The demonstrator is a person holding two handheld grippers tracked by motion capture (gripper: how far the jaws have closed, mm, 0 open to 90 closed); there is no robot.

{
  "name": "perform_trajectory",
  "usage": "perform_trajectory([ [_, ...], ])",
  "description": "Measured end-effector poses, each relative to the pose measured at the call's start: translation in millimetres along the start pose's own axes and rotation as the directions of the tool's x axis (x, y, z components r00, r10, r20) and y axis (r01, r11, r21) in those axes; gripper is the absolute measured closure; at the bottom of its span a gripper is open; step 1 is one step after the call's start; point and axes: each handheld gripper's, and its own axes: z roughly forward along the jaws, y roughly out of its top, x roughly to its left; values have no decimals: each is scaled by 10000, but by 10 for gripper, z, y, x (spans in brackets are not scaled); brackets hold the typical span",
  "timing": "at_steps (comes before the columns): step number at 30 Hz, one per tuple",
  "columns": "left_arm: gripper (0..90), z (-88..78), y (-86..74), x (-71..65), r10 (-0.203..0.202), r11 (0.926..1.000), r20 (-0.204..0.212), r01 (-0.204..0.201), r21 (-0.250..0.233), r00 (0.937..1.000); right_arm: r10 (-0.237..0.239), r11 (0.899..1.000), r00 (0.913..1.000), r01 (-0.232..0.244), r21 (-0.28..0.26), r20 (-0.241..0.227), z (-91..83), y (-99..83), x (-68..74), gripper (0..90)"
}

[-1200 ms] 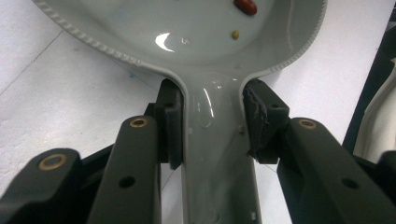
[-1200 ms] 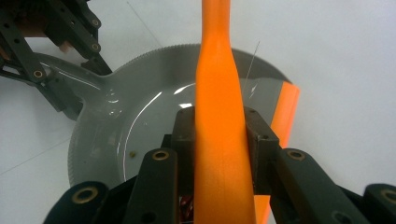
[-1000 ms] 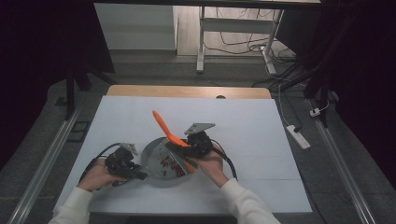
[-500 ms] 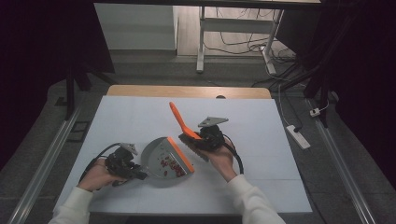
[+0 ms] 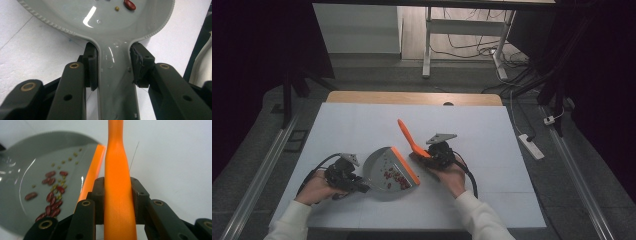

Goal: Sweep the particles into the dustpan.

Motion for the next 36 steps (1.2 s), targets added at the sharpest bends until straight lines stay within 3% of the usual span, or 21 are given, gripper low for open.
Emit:
perform_trajectory([
  [11,613,0,1,1,3,10000,5,-3,22,10000,-168,9997,9980,156,-211,-606,16,-44,215,701],
  [13,614,3,2,4,6,10000,4,-6,36,10000,44,9991,9930,-94,-422,-1180,28,-20,293,701],
  [15,614,3,2,6,7,10000,9,-7,42,10000,14,9990,9910,-72,-435,-1336,39,-8,332,701],
  [16,614,3,2,5,-1,10000,26,1,35,10000,-257,9986,9880,182,-504,-1526,51,25,416,701],
  [19,613,-1,0,-2,0,10000,20,0,0,10000,-433,9962,9829,289,-818,-1790,32,54,459,701],
  [22,613,-2,-1,-2,-7,10000,26,7,-12,10000,-543,9925,9887,380,-1166,-1401,-59,100,429,701],
  [23,613,-1,-1,-2,-17,10000,39,17,-19,10000,-477,9903,9938,338,-1348,-1008,-126,111,349,701],
  [26,613,-2,0,1,9,10000,36,-9,13,10000,-257,9900,9971,155,-1404,-715,-185,102,245,701],
  [30,614,0,0,0,1,10000,20,-1,12,10000,-78,9928,10000,74,-1197,-30,-238,41,76,701],
  [36,613,3,0,2,7,10000,-6,-7,35,10000,83,9977,9993,-58,-679,360,-178,-60,-69,700],
])
